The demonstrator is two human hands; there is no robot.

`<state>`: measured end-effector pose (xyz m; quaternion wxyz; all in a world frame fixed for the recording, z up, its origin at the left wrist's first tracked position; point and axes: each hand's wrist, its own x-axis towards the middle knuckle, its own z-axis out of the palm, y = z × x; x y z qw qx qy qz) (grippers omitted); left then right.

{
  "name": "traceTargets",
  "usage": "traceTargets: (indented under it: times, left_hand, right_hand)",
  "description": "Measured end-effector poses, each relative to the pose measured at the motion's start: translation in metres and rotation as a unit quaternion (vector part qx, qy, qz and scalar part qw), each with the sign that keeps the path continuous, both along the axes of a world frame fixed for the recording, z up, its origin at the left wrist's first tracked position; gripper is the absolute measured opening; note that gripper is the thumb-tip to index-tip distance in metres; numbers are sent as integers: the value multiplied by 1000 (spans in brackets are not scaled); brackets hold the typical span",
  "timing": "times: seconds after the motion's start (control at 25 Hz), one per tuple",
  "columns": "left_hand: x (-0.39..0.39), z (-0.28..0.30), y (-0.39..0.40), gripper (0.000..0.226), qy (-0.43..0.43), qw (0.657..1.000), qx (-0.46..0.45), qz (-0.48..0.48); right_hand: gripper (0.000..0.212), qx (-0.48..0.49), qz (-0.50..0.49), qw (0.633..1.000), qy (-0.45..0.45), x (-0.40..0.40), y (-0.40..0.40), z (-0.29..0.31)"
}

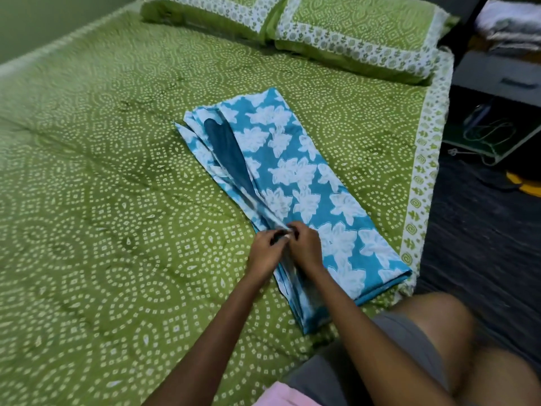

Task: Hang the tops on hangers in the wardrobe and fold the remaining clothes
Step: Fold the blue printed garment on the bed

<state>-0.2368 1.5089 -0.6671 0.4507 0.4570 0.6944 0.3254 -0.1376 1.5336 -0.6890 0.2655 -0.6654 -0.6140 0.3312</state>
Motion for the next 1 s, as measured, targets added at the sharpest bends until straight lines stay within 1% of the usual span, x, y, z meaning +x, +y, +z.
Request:
traceTargets:
  times: [0.04,0.08,0.12,0.16,0.24,0.32,0.4,0.44,0.48,0.52,0.56,0.6,0.64,0.68,0.76,0.8,0.84,0.88,0.96,1.0]
  left_hand:
    - [2,-2,-2,36,60,997,-7,-46]
    - [3,-3,-4,47,103,993,-12,-59]
    - [4,-3,-8,55,138,989,-16,-51]
    - [5,-4,-11,58,164,986,-11,-30]
    - [4,-5,-14,59,189,982,-2,9]
    - [2,-5,-10,56,184,983,-9,23]
    - [0,-5,0,52,155,987,-8,32]
    - [0,-3,7,50,125,991,1,44]
    - [-1,0,14,46,79,995,8,66]
    - [-3,4,22,43,5,995,1,96]
    - [-7,9,32,39,-93,987,-18,134]
    - [-13,13,44,36,-204,962,-38,178]
    - [-21,17,58,33,-305,924,-52,223]
    - [-31,21,70,31,-382,883,-53,269]
    - [-55,26,92,24,-484,802,-28,349]
    - [-68,27,100,20,-526,767,-14,368]
    - [-81,26,106,18,-565,740,-2,365]
    - [-91,27,108,17,-597,722,6,349]
    - [-111,29,109,20,-640,704,36,305]
    - [-120,32,108,21,-650,696,65,299]
  right_hand:
    - [18,-29,-75,993,84,11,9,-4]
    - [17,-55,-129,978,155,22,14,-7]
    - [18,-77,-161,963,201,29,18,-10]
    - [17,-91,-174,955,222,34,20,-12]
    - [16,-85,-165,956,225,35,16,-13]
    - [16,-61,-158,961,219,31,12,-14]
    - [16,-43,-156,962,219,29,8,-15]
    - [17,-39,-155,962,222,29,7,-15]
    - [17,-38,-151,961,227,29,6,-15]
    - [17,-38,-149,961,232,29,4,-16]
    - [17,-41,-146,960,236,30,3,-16]
    - [18,-44,-145,959,239,30,3,-16]
    - [19,-45,-146,959,240,31,3,-16]
    - [20,-44,-144,959,240,31,4,-17]
    - [21,-37,-139,962,233,30,4,-17]
    - [22,-34,-137,963,230,31,5,-19]
    - [21,-34,-136,963,229,31,5,-20]
    - [21,-33,-134,964,229,31,5,-21]
    - [19,-31,-130,965,226,31,6,-20]
    - [18,-29,-128,966,224,31,6,-19]
